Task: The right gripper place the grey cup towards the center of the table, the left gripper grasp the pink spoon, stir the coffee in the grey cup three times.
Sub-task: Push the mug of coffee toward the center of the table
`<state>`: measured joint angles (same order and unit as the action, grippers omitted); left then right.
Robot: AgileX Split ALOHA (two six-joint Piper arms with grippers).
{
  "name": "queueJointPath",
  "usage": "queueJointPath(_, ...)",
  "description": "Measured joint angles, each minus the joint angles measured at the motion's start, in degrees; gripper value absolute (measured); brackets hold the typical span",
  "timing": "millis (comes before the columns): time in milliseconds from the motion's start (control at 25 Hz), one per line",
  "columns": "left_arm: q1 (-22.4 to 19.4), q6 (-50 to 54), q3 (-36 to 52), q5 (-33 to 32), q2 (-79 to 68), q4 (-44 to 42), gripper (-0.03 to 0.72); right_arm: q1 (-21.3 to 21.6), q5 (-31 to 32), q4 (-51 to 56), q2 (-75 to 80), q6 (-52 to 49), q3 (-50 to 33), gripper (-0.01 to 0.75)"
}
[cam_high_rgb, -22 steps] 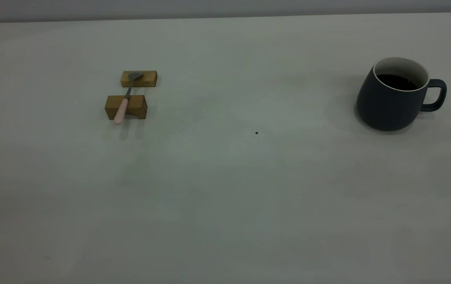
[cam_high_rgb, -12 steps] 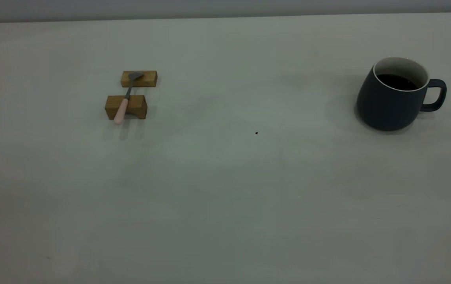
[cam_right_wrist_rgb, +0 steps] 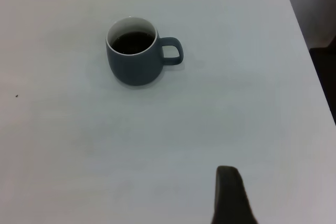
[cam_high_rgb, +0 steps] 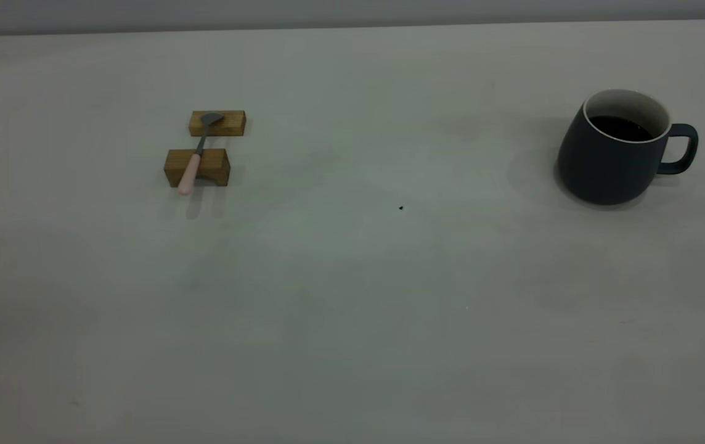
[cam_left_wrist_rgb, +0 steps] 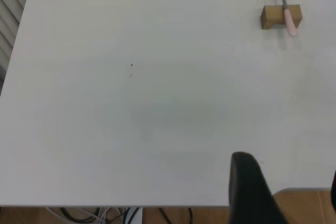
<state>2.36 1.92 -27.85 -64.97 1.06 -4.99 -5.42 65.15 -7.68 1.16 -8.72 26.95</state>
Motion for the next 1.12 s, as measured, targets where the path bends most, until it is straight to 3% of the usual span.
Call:
queueJointPath(680,0.0,0.0,0.0,0.0,0.0,0.0,0.446,0.0,-1.6,2.4,5.9,2.3,0.7,0.523)
queueJointPath(920,0.0,0.0,0.0,0.0,0.0,0.0,0.446,0.0,-13.2,3.5,26.6,11.0,3.0,0.604)
queueJointPath(1120,0.0,0.0,0.0,0.0,0.0,0.0,0.446,0.0,-24.9,3.6,46.8,20.6,6.7,0.615)
